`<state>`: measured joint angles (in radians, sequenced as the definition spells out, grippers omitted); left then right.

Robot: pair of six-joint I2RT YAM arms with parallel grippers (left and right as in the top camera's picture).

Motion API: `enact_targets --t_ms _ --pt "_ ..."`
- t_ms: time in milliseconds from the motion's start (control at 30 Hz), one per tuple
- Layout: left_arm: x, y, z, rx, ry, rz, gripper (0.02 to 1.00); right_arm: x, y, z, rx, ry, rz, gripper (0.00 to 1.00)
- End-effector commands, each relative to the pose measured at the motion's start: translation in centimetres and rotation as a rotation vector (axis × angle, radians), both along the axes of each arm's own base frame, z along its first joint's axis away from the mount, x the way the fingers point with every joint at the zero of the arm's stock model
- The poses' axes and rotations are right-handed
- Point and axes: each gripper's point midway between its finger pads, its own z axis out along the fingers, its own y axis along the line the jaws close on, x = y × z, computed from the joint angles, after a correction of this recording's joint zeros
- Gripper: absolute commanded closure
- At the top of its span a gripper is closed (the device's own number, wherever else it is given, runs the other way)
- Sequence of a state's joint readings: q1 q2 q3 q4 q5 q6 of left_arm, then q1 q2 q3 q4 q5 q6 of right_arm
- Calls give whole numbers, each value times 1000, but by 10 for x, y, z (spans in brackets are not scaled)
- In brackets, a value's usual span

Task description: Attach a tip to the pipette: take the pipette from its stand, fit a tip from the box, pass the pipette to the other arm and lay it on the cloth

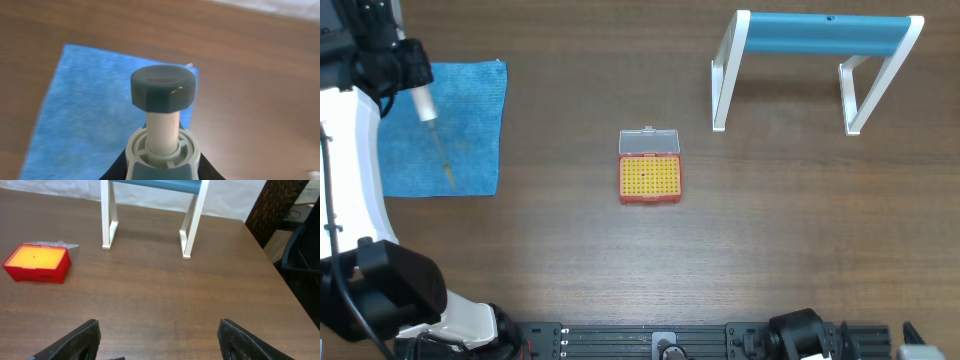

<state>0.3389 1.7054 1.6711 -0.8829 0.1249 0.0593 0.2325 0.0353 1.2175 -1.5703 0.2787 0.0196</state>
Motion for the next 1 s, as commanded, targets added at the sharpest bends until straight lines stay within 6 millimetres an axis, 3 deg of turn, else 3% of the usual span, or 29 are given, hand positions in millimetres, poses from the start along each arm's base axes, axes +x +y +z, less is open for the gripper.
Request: enact_targets --t_ms 33,200,400,567,800,1000 --pt "-2 32 -6 92 37 -9 991 0 0 -2 -15 0 5 231" --pt "-7 46 -70 -15 186 -19 991 0 0 -2 -15 0 5 229" --pt "3 40 -106 -38 248 -50 993 0 0 -2 -15 0 5 229" --pt "20 32 -104 -35 238 -72 991 0 0 -2 -15 0 5 231" --pt "42 30 -75 -58 202 -82 991 0 0 -2 -15 0 5 229" --pt "55 33 -91 -82 269 -85 991 0 0 -2 -15 0 5 229"
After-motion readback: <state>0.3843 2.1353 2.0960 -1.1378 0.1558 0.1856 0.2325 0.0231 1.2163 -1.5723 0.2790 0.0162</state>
